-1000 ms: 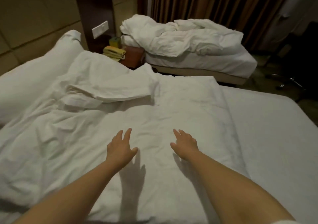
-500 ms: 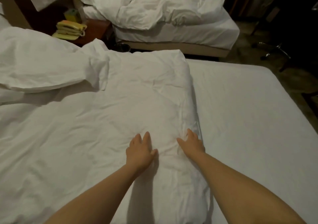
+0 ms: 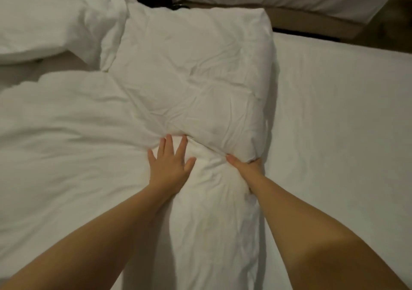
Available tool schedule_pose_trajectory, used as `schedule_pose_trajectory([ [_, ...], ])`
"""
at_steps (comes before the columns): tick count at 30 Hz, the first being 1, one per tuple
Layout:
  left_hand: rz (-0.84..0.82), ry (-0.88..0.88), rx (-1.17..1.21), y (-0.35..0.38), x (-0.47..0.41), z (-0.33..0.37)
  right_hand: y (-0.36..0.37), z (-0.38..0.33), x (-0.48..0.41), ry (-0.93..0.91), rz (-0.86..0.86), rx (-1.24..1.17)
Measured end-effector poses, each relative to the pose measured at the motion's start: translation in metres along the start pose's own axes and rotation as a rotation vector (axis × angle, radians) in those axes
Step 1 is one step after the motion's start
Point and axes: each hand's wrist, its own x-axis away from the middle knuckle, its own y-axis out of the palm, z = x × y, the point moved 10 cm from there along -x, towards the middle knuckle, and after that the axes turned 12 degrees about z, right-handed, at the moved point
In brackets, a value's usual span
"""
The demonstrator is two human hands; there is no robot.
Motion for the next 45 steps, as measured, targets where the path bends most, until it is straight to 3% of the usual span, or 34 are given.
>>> schedule_pose_trajectory([
  [5,0.034,-0.010,-0.041,0.020,-0.005,-0.002,0.002,-0.002,-0.025,-0.074,-0.008,-0.020],
  [7,0.008,-0.016,-0.077,0.028,-0.004,-0.002,0.022,-0.001,-0.020,0.042,-0.157,-0.175],
  [10,-0.045,-0.039,-0.104,0.032,0.002,-0.005,0.035,-0.007,0.004,0.136,-0.342,-0.132],
  [18,0.012,-0.084,-0.148,-0.034,0.034,0.035,-0.030,-0.046,0.053,-0.081,-0.369,-0.214],
  [23,0.039,0.027,-0.124,-0.068,0.088,0.141,-0.162,-0.027,0.070,-0.135,-0.321,-0.291],
  [27,-0.084,0.228,-0.006,-0.038,0.155,0.285,-0.341,0.039,0.048,-0.100,-0.036,-0.193],
  [29,-0.149,0.327,-0.007,-0.016,0.188,0.344,-0.411,0.073,0.047,-0.132,0.083,-0.055],
  [32,-0.243,0.366,0.005,0.010,0.234,0.382,-0.452,0.116,0.058,-0.166,0.175,0.323],
  [38,-0.278,0.331,-0.032,-0.015,0.292,0.330,-0.412,0.135,0.134,-0.354,0.169,0.698],
  [42,-0.196,0.257,0.001,-0.074,0.331,0.241,-0.349,0.118,0.215,-0.520,0.206,0.821],
  [45,-0.165,0.154,0.037,-0.109,0.377,0.159,-0.264,0.114,0.292,-0.669,0.125,0.844],
])
